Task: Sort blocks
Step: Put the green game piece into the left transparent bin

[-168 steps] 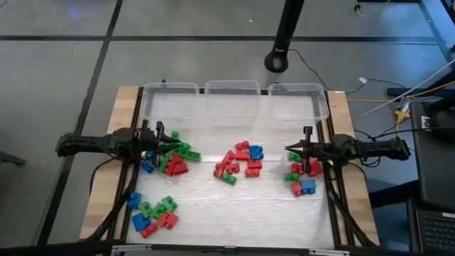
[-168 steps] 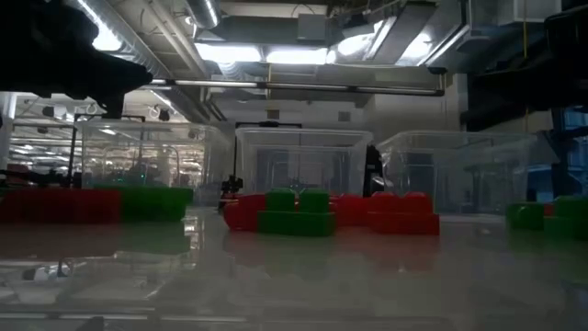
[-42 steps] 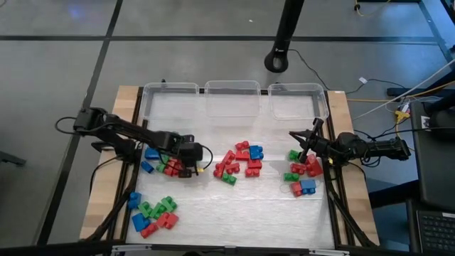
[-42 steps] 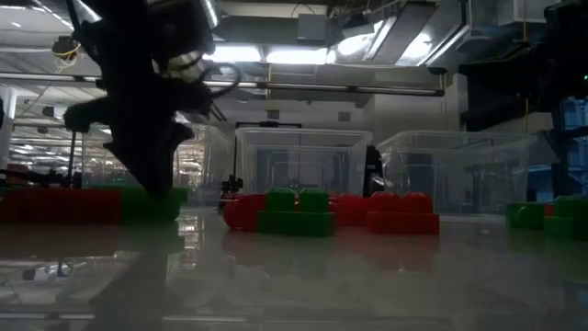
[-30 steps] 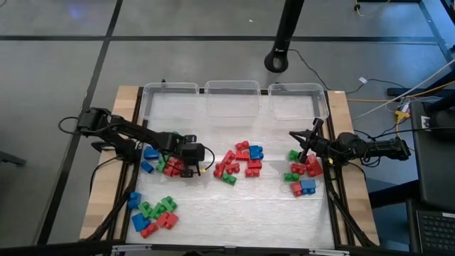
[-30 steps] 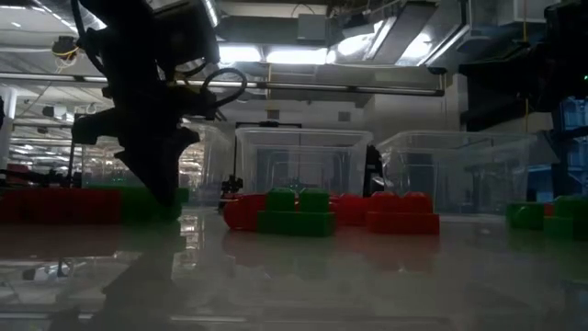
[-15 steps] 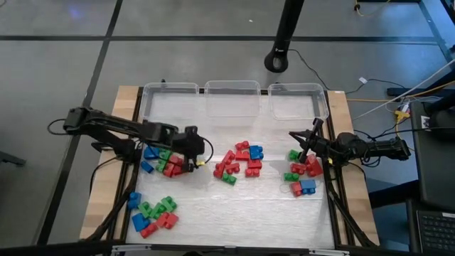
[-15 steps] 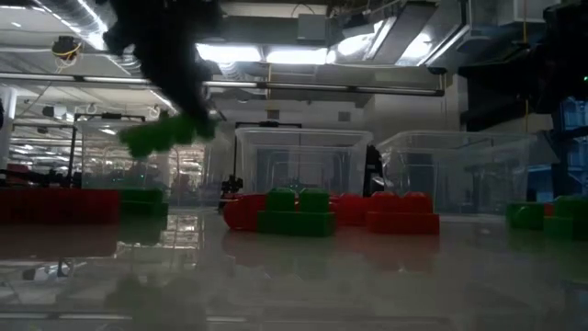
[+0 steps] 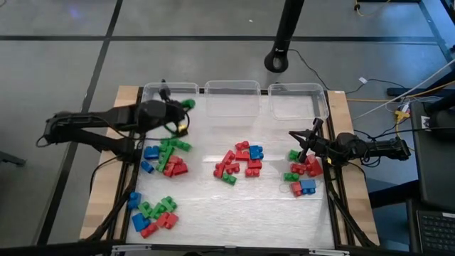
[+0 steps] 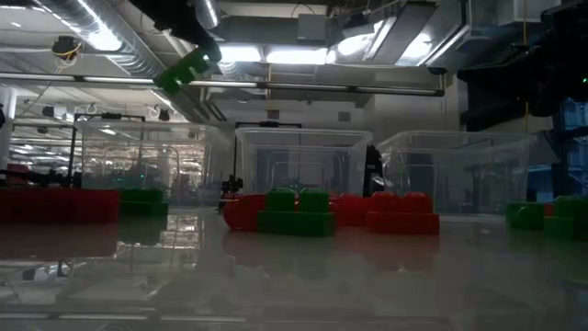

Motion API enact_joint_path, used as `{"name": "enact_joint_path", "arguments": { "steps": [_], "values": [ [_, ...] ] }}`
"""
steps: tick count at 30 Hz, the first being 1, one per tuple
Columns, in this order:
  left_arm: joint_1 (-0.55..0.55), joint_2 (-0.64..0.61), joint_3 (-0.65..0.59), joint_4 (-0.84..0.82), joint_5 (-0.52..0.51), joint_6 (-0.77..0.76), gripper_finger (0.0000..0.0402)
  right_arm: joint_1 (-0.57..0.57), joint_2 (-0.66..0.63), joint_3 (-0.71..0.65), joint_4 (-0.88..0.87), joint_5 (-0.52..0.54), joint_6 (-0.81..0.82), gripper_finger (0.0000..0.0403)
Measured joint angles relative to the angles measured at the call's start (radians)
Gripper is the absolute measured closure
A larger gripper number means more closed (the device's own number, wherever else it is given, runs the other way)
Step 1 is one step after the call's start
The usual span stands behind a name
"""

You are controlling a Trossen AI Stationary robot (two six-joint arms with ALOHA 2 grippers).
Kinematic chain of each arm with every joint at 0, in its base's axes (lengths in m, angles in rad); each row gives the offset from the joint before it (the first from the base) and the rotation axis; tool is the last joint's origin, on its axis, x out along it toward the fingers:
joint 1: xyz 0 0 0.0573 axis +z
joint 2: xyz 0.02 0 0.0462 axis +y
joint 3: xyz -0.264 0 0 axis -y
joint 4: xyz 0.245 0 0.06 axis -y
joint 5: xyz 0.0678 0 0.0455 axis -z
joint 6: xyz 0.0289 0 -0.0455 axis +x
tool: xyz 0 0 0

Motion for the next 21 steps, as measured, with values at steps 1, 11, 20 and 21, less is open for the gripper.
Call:
{"name": "enact_joint_path", "arguments": {
  "steps": [1, 11, 20, 21],
  "values": [
    [0.033, 0.0, -0.005, 0.003, 0.0, 0.001, 0.0391, 0.0, 0.0, 0.0, 0.0, 0.0, 0.0, 0.0384],
    [0.279, 0.06, -0.096, -0.009, 0.0, -0.012, 0.0386, 0.0, 0.0, 0.0, 0.0, 0.001, 0.002, 0.0384],
    [0.308, 0.094, -0.109, -0.013, 0.002, -0.034, 0.035, 0.0, 0.0, 0.0, -0.002, 0.001, 0.003, 0.0384],
    [0.308, 0.094, -0.109, -0.015, 0.002, -0.035, 0.0342, 0.0, 0.0, 0.0, -0.002, 0.001, 0.003, 0.0384]
  ]
}}
